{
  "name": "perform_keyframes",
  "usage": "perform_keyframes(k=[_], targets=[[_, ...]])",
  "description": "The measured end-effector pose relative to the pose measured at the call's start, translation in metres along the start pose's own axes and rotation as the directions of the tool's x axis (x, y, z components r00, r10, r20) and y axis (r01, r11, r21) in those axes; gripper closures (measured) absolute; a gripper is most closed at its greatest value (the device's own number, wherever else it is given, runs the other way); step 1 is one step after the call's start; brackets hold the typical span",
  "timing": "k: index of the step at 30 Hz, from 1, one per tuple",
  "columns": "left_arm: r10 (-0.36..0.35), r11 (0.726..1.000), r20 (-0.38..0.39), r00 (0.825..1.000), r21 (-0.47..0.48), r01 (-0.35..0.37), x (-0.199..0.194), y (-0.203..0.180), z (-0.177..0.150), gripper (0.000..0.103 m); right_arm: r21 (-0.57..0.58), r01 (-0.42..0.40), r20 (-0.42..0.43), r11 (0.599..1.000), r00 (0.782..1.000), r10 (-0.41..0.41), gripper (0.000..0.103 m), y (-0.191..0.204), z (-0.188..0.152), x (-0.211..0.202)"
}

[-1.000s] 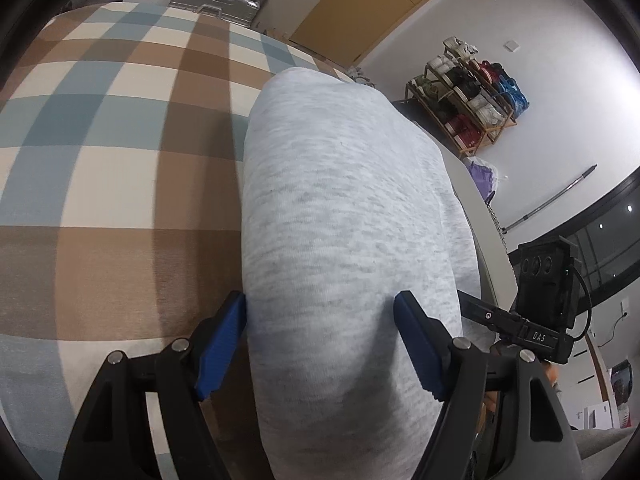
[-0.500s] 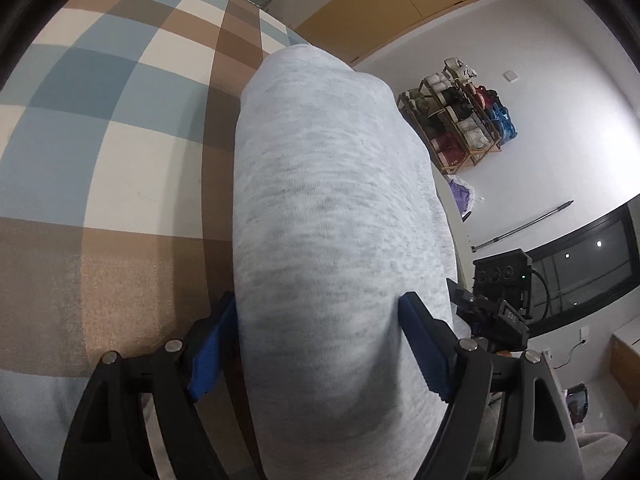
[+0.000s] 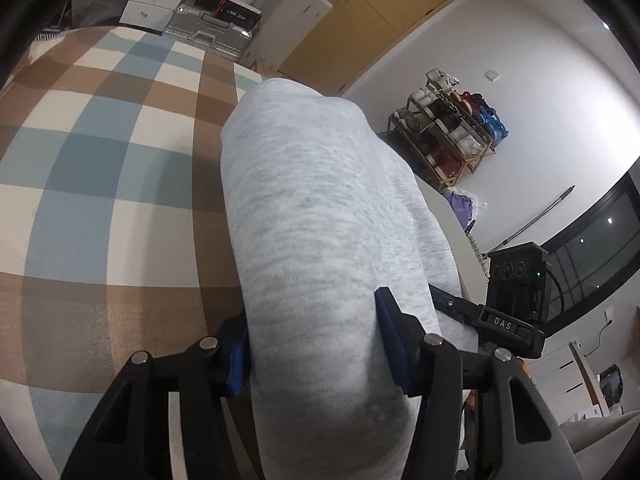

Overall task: Fold large clothes
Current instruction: 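Carry the held hoodie with both tools onto the olive green clothes stack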

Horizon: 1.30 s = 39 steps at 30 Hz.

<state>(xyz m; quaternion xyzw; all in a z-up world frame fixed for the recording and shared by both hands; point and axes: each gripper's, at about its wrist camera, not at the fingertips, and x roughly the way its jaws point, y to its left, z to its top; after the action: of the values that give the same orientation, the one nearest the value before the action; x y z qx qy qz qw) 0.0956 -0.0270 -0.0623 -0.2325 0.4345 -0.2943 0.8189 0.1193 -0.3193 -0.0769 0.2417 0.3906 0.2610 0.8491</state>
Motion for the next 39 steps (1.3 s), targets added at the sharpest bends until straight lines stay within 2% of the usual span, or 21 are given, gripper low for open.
perform_keyframes(k=[6, 9, 12, 16, 20, 23, 25, 26, 28, 29, 30, 31, 33, 34, 35, 36, 39], targets=[[0.039, 0.999, 0.11, 0.993, 0.025, -0.042, -0.059, -0.002, 0.006, 0.054, -0.076, -0.052, 0.034, 0.996, 0.998, 0.054, 0.081, 0.057, 0.004, -0.002], [0.082, 0.995, 0.175, 0.981, 0.033, -0.089, -0.111, 0.0, 0.018, 0.054, -0.126, -0.099, 0.044, 0.987, 0.993, 0.106, 0.081, 0.108, 0.014, 0.009], [0.137, 0.989, 0.239, 0.961, 0.025, -0.147, -0.17, 0.011, 0.029, 0.054, -0.177, -0.146, 0.045, 0.973, 0.987, 0.156, 0.081, 0.173, 0.026, 0.033], [0.232, 0.968, 0.326, 0.916, 0.011, -0.25, -0.245, 0.031, 0.048, 0.053, -0.231, -0.21, 0.046, 0.95, 0.973, 0.226, 0.08, 0.258, 0.033, 0.077], [0.346, 0.934, 0.397, 0.85, -0.056, -0.354, -0.315, 0.072, 0.069, 0.053, -0.237, -0.278, 0.013, 0.931, 0.957, 0.289, 0.081, 0.341, 0.04, 0.138], [0.394, 0.917, 0.432, 0.811, -0.123, -0.38, -0.356, 0.108, 0.084, 0.053, -0.232, -0.323, 0.007, 0.918, 0.943, 0.334, 0.08, 0.395, 0.047, 0.181], [0.423, 0.904, 0.445, 0.789, -0.156, -0.397, -0.368, 0.129, 0.096, 0.053, -0.163, -0.358, -0.008, 0.919, 0.932, 0.362, 0.08, 0.416, 0.054, 0.211], [0.442, 0.896, 0.445, 0.779, -0.174, -0.409, -0.374, 0.145, 0.102, 0.052, -0.139, -0.357, -0.017, 0.924, 0.933, 0.358, 0.079, 0.425, 0.056, 0.228], [0.488, 0.873, 0.408, 0.772, -0.226, -0.432, -0.368, 0.17, 0.103, 0.048, -0.119, -0.306, -0.046, 0.945, 0.952, 0.302, 0.074, 0.432, 0.058, 0.265], [0.527, 0.849, 0.368, 0.766, -0.266, -0.456, -0.362, 0.193, 0.104, 0.048, -0.084, -0.27, -0.089, 0.959, 0.961, 0.263, 0.072, 0.429, 0.054, 0.29], [0.574, 0.815, 0.314, 0.756, -0.311, -0.489, -0.354, 0.214, 0.102, 0.048, -0.07, -0.235, -0.149, 0.97, 0.964, 0.222, 0.071, 0.427, 0.049, 0.311], [0.6, 0.788, 0.267, 0.754, -0.362, -0.498, -0.348, 0.237, 0.098, 0.047, -0.05, -0.217, -0.182, 0.975, 0.962, 0.205, 0.066, 0.42, 0.044, 0.325], [0.529, 0.822, 0.318, 0.787, -0.422, -0.382, -0.351, 0.262, 0.084, 0.046, -0.077, -0.268, -0.165, 0.96, 0.953, 0.253, 0.065, 0.411, 0.039, 0.322], [0.501, 0.838, 0.35, 0.792, -0.425, -0.342, -0.354, 0.262, 0.079, 0.046, -0.113, -0.267, -0.163, 0.957, 0.955, 0.247, 0.06, 0.411, 0.037, 0.317], [0.502, 0.841, 0.362, 0.786, -0.416, -0.345, -0.353, 0.258, 0.076, 0.045, -0.15, -0.25, -0.159, 0.957, 0.961, 0.226, 0.051, 0.411, 0.036, 0.31], [0.526, 0.832, 0.365, 0.768, -0.41, -0.374, -0.354, 0.253, 0.076, 0.045, -0.176, -0.237, -0.152, 0.955, 0.965, 0.212, 0.051, 0.409, 0.038, 0.306], [0.598, 0.794, 0.389, 0.701, -0.405, -0.453, -0.357, 0.228, 0.07, 0.046, -0.243, -0.232, -0.135, 0.942, 0.97, 0.204, 0.05, 0.401, 0.036, 0.279]])
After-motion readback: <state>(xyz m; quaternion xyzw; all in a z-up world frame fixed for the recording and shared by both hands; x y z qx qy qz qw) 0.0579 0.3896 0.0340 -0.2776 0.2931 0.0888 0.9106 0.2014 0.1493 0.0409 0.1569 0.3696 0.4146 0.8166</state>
